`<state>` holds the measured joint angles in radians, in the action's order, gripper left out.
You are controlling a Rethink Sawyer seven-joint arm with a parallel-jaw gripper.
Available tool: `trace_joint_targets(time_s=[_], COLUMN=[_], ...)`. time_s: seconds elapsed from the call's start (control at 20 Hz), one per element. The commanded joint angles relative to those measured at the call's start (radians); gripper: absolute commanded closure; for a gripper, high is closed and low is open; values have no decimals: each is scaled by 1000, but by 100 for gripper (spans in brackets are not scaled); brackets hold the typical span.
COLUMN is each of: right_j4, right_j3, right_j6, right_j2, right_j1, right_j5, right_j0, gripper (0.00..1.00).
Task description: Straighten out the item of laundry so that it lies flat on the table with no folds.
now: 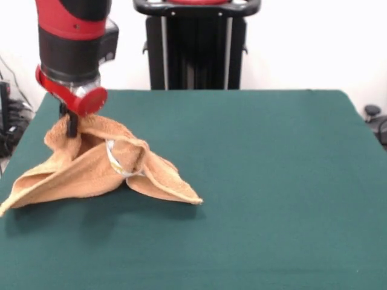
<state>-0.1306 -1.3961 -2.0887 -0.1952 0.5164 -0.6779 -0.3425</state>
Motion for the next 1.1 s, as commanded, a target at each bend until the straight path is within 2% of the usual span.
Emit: trace_joint_targets(time_s=[0.05, 0.15, 0.3, 0.8, 1.1], right_j4=[-34, -39, -43, -51, -62], right_j3=[-120, -126, -119, -148, -186], right_j6=[181, 181, 176, 152, 139], right_j2=[77, 78, 104, 94, 142], right_j1=[170, 197, 183, 252, 168], right_j5=[-261, -288, -281, -345, -153], right_j0=[0, 1, -13, 0, -43], gripper=[100, 100, 100, 100, 100])
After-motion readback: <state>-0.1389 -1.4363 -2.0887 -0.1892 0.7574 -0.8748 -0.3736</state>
